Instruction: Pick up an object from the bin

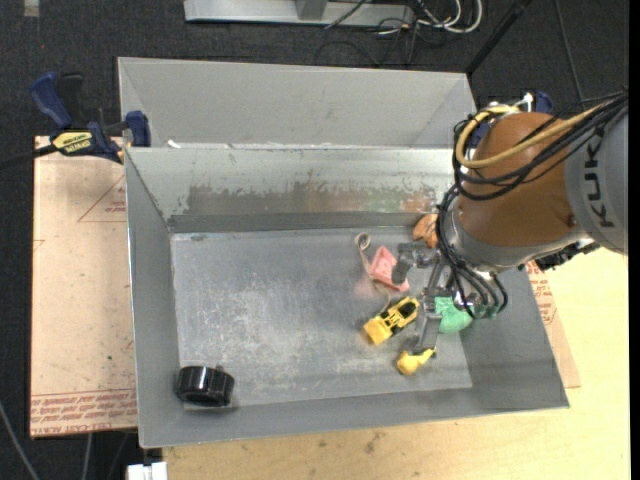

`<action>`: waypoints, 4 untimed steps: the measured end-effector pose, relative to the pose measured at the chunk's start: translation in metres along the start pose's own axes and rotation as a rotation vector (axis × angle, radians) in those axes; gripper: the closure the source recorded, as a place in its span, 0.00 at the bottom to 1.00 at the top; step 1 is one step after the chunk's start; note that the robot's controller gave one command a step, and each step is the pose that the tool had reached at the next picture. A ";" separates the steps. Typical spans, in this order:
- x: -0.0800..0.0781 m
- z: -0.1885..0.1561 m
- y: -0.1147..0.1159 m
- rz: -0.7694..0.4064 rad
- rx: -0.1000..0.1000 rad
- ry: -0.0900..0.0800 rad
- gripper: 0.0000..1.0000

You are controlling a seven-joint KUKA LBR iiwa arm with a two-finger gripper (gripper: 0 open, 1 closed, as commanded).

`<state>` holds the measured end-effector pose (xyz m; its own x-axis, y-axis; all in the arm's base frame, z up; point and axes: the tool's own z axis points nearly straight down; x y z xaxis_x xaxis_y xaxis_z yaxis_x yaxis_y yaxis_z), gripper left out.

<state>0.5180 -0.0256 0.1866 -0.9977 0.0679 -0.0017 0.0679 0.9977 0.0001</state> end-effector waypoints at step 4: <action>0.010 0.113 -0.053 0.073 0.000 0.000 1.00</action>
Offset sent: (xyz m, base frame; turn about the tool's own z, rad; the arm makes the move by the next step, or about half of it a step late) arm -0.0119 -0.0349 -0.0853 0.3118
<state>0.5044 -0.0780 0.0740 -0.9900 0.1407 -0.0019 0.1407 0.9900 0.0000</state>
